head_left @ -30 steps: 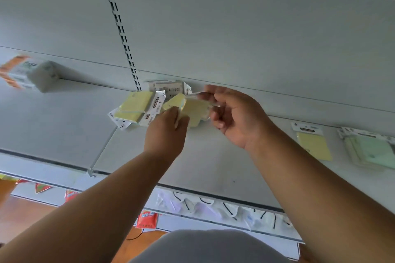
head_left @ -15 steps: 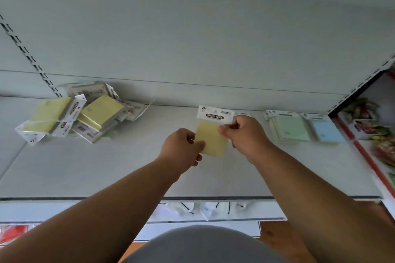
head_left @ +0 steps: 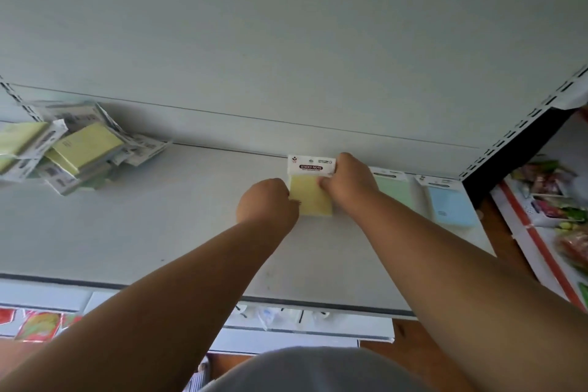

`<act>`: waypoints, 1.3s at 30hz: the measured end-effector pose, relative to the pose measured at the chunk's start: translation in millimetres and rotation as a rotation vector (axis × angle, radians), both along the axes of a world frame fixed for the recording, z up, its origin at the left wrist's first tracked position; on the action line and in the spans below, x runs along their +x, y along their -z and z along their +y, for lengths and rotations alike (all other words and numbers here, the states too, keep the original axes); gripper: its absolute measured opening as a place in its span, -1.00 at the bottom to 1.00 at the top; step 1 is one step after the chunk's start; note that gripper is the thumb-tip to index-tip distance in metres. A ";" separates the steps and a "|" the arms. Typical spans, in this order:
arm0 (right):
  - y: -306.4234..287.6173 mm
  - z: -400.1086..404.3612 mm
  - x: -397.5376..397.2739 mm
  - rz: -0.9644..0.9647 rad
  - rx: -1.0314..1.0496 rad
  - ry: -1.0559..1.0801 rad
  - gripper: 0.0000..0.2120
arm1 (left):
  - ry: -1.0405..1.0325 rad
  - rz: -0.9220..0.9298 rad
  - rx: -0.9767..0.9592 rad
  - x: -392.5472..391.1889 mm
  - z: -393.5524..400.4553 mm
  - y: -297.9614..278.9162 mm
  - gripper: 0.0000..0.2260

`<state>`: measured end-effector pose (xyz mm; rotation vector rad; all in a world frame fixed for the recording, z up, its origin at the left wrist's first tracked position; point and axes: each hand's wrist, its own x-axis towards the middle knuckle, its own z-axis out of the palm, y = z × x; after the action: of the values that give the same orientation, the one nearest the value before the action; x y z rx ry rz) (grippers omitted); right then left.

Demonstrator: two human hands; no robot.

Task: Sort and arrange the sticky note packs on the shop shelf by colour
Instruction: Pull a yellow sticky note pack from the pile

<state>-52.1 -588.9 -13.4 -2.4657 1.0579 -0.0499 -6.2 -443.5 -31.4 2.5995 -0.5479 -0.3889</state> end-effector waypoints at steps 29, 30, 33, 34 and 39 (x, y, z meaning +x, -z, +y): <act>-17.2 280.8 199.9 -0.132 0.033 -0.376 -0.70 | -0.410 0.066 -0.356 147.3 279.9 -9.4 -0.67; -17.3 283.4 205.7 -0.055 0.033 -0.359 -0.68 | -0.406 0.148 -0.366 154.1 282.2 -8.8 -0.67; -17.6 287.0 216.2 0.027 0.054 -0.299 -0.65 | -0.365 0.242 -0.360 165.9 285.1 -11.5 -0.80; -17.7 287.0 217.2 0.027 0.076 -0.284 -0.65 | -0.364 0.250 -0.371 168.8 285.4 -12.3 -0.81; -15.5 286.8 212.3 -0.068 0.161 -0.197 -0.46 | -0.403 0.348 -0.461 173.3 283.9 -18.5 -0.80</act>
<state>160.3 -302.1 2.2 -2.3910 0.7563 0.0125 167.0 -159.5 -12.9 2.0651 0.0152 -0.4948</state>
